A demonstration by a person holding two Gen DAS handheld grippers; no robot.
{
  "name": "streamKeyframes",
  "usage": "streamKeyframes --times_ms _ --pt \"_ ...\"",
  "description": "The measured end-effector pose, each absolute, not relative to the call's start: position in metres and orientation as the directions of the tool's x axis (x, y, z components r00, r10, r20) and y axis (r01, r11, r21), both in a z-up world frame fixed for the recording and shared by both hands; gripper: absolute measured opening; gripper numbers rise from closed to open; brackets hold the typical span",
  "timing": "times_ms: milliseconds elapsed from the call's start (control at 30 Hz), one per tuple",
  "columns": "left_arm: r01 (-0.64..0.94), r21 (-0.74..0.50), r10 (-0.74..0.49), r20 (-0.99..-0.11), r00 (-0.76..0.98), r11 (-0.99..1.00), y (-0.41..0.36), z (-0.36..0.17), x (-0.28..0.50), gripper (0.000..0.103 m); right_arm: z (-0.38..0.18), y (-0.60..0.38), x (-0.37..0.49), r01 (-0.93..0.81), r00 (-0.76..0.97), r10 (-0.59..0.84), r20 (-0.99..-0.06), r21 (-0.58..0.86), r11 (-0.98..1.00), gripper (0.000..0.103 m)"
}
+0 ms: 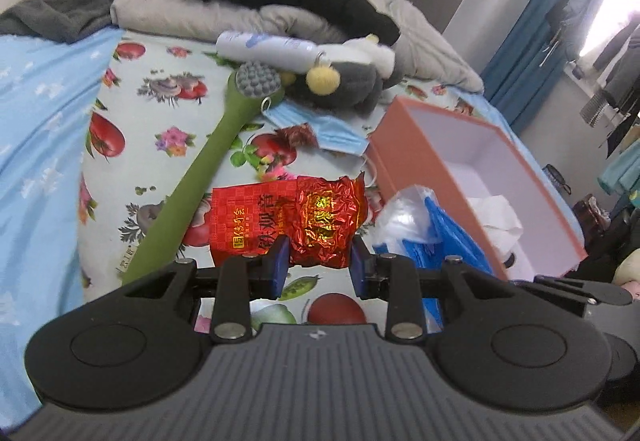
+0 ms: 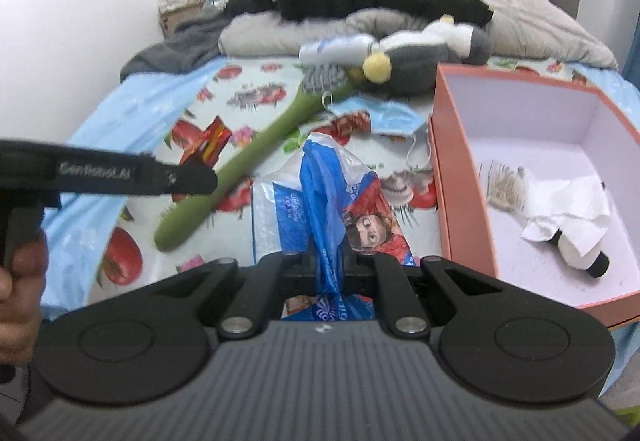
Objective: Organize soft objects
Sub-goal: 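Carry the blue wrapper with the right tool while the left carries the red packet over the box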
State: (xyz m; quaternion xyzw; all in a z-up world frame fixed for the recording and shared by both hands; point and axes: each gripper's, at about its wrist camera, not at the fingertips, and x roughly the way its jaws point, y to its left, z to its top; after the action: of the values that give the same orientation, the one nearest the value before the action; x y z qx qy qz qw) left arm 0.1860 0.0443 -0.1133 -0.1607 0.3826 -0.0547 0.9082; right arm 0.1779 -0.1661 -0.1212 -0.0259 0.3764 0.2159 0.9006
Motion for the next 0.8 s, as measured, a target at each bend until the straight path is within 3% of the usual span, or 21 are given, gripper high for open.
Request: streamKeyframes --times_ms 533,800 --pt "0.064 -0.372 -0.293 -0.602 0.743 0.926 0.004 -0.049 0.14 0.036 -0.053 -0.201 0.139 -0.359 0.741 0.36 -0.567 0.118 0.926 0.01" --pt "0.161 -0.395 -0.384 -0.59 0.71 0.904 -0.043 -0.042 0.151 0.036 -0.045 -0.247 0.127 -0.269 0.773 0.297 -0.56 0.135 0.954 0.011"
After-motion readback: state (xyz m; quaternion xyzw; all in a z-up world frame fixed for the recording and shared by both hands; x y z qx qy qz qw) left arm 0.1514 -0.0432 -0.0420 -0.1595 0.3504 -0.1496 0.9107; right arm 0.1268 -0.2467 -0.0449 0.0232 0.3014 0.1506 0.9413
